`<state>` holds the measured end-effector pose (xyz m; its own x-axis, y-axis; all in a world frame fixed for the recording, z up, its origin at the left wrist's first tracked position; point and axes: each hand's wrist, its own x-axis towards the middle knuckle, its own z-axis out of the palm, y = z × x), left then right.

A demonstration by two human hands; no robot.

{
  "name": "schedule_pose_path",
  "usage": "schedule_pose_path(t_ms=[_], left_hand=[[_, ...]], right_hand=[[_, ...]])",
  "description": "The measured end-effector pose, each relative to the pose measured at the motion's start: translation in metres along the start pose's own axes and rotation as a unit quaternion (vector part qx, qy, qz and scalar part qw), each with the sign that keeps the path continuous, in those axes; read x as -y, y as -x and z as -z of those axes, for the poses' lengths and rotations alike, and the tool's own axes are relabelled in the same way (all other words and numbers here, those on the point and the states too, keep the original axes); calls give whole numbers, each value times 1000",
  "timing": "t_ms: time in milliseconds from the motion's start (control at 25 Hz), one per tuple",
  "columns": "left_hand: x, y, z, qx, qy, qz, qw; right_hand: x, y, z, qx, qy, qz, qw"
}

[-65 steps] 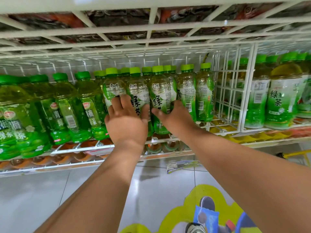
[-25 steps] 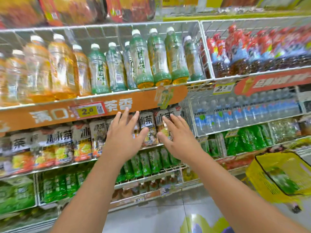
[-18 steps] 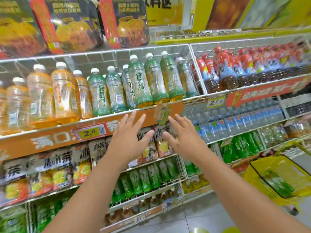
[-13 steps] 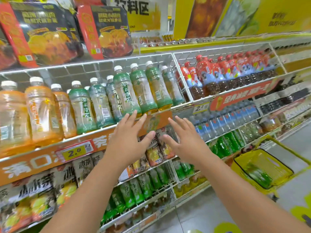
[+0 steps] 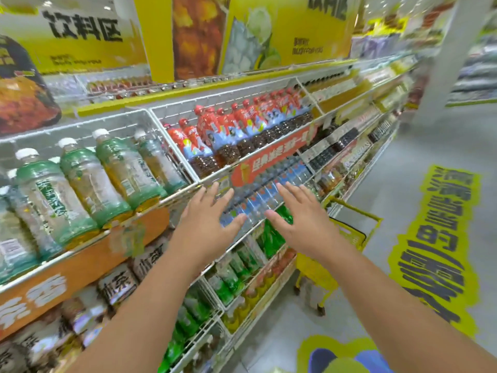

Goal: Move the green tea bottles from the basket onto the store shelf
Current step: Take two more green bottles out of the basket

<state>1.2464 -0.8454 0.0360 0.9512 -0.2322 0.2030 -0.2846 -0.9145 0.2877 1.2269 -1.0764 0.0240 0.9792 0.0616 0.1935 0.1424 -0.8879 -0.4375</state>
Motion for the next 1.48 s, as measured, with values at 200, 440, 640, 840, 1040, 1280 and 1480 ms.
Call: schedule_pose_path(t_ms=[200, 440, 640, 840, 1040, 1280, 1480], left_hand=[[-108, -54, -47, 0, 25, -53, 998], [-248, -112, -99, 23, 13, -82, 996], [-343, -158, -141, 25, 26, -127, 991], [-398, -218, -173, 39, 16, -174, 984], [-438, -308, -216, 15, 42, -220, 974], [-493, -405, -263, 21, 69, -273, 959], [-527, -462, -300, 15, 62, -262, 963]], right_hand=[[-116, 7, 55, -36, 30, -34, 998], [-250, 13, 130, -61, 50, -55, 995], [-339, 14, 178, -73, 63, -91, 991], [-401, -9, 198, -70, 58, -136, 987], [-457, -52, 206, -85, 75, -174, 978], [-527, -105, 226, -99, 83, -231, 964], [-590, -145, 234, -94, 56, -241, 964]])
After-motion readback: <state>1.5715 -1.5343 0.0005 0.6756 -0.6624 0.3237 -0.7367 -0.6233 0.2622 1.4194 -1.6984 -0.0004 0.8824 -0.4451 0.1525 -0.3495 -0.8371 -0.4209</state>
